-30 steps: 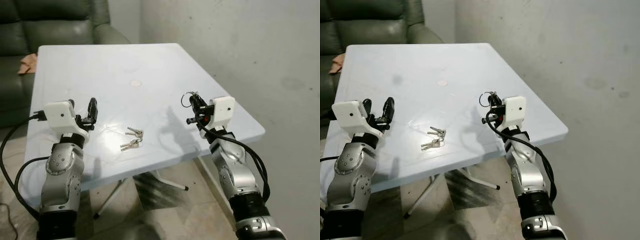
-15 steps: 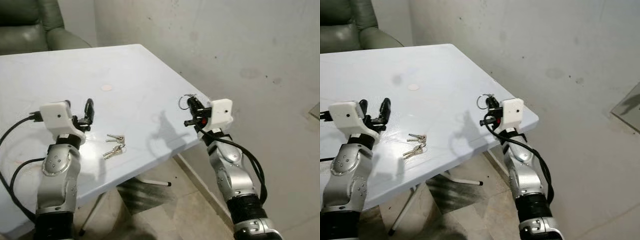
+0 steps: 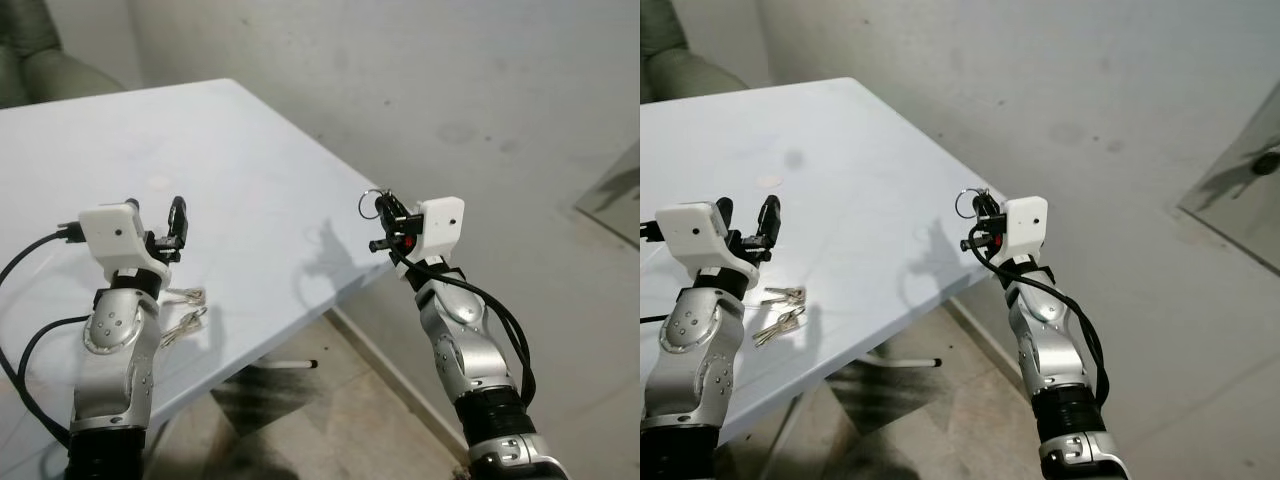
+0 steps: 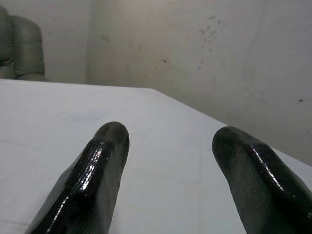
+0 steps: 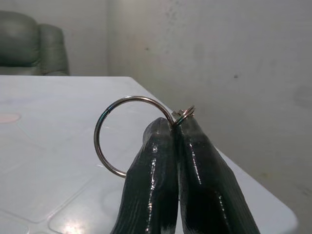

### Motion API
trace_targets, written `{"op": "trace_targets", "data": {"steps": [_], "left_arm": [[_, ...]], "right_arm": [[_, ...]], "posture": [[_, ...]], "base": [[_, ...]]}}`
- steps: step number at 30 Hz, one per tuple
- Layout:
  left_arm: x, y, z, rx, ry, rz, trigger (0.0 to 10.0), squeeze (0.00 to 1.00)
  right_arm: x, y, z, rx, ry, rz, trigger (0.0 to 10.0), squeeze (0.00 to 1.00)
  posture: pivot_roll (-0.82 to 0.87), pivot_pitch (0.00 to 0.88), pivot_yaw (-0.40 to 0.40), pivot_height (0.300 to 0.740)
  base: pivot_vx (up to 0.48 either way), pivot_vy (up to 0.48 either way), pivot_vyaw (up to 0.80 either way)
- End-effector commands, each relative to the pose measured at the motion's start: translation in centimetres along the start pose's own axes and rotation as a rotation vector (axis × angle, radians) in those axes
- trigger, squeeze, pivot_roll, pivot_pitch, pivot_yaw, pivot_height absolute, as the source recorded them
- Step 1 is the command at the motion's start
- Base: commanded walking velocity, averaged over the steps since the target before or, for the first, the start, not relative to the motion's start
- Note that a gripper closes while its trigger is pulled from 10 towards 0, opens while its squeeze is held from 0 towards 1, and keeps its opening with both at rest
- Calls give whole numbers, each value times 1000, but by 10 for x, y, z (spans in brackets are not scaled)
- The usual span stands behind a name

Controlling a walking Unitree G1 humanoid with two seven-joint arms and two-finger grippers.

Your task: Hang keys on a hook

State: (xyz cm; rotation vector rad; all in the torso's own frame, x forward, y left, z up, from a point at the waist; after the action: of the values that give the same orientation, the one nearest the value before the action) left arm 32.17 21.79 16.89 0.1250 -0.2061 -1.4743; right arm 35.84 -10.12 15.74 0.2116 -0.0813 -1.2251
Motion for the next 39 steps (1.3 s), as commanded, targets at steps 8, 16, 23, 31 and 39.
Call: {"op": "trace_targets", "data": {"steps": [8, 16, 23, 31, 39], "left_arm": [[8, 3, 6, 22, 16, -18, 10000, 0], [10, 4, 6, 22, 25, -13, 10000, 0], [10, 5, 6, 20, 22, -18, 10000, 0], [13, 5, 5, 10, 0, -37, 10000, 0], [15, 7, 4, -8, -15, -44, 10000, 0]], "right_arm": [[7, 1, 5, 17, -11, -29, 10000, 0], [9, 1, 6, 20, -13, -36, 10000, 0], [9, 2, 6, 21, -16, -36, 10000, 0], [9, 3, 7, 23, -17, -37, 10000, 0], [8, 3, 7, 24, -17, -36, 10000, 0]], "posture": [[-23, 0, -74, 724], [-24, 0, -74, 724], [-23, 0, -76, 724], [-24, 0, -75, 724], [-25, 0, -74, 724]], "base": [[0, 0, -744], [0, 0, -745], [0, 0, -744], [0, 0, -745], [0, 0, -744]]}}
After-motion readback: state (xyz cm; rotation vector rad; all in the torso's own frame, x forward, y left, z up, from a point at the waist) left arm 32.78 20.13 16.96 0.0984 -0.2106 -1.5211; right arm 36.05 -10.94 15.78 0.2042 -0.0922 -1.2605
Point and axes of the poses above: a point about 5 cm out from each wrist's last joint towards the gripper, its own y axis pointing out of the wrist towards the gripper, its own z axis along the axis of the wrist's last joint, x = y × z, the point moved 2 cm from there along y, pointing out of the wrist towards the gripper
